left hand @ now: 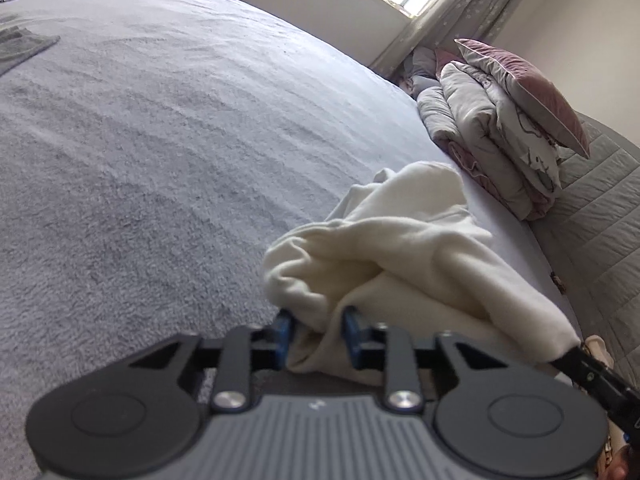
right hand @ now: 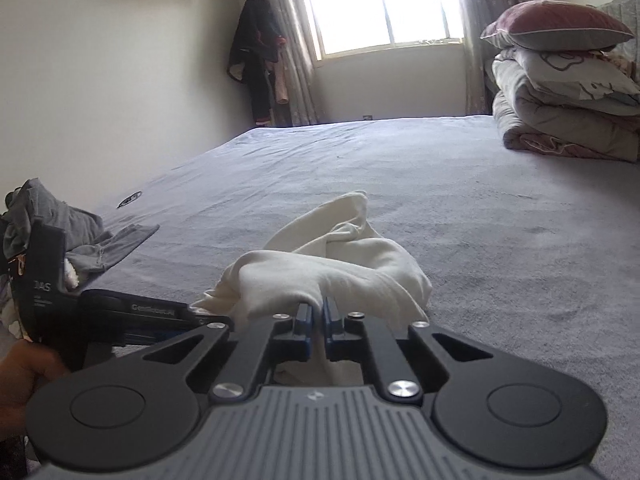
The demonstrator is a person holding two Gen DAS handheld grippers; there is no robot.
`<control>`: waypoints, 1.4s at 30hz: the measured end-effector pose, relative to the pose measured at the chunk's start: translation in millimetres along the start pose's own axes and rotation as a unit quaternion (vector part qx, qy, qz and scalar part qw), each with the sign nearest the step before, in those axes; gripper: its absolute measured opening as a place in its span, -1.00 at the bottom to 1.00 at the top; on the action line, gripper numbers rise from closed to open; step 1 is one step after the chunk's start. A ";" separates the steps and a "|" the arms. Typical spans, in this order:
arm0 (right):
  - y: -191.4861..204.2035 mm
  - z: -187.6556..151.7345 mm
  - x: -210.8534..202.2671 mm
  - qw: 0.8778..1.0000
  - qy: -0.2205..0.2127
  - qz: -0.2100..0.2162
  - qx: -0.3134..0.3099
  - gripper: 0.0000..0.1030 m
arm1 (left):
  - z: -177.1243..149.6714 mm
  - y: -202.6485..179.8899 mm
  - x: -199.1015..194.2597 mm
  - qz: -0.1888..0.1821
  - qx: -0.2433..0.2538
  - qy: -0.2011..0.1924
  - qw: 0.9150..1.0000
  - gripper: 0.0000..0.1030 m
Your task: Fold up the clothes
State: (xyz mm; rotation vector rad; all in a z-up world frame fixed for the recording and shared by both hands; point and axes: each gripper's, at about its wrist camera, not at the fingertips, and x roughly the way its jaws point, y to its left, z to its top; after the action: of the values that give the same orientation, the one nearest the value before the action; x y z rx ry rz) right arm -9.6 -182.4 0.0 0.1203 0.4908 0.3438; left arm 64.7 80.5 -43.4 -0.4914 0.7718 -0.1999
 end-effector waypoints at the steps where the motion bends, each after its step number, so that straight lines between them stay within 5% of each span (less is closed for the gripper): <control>1: -0.8 -0.1 -0.3 1.000 -0.001 -0.001 0.001 -0.87 | -0.1 -2.7 -1.1 0.003 0.009 -0.001 1.000 -0.66; 14: 9.1 3.6 -1.9 1.000 -0.009 -0.024 -0.005 -0.89 | 24.2 1.5 -31.3 0.021 0.040 -0.052 0.998 -0.74; 22: 13.6 42.3 9.5 0.998 -0.023 -0.049 -0.020 -0.90 | 37.8 4.9 -31.1 0.039 0.052 -0.063 0.996 -0.73; 25: 10.0 58.7 18.8 0.997 -0.025 -0.066 -0.019 -0.90 | 34.5 -0.1 -25.8 0.039 0.067 -0.044 0.996 -0.65; 35: -11.3 101.5 54.6 0.990 -0.016 -0.133 -0.035 -0.91 | 29.0 2.1 -14.0 -0.006 0.039 0.025 0.999 0.05; 42: -23.9 124.8 90.4 0.986 -0.005 -0.164 -0.037 -0.91 | 27.5 1.8 -12.4 -0.015 0.042 0.039 0.998 0.11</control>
State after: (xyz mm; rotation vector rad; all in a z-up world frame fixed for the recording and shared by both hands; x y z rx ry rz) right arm 132.1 -176.9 64.9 -0.0314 0.4781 0.0384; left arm 75.4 96.1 -19.9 -0.4176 0.8299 -0.2793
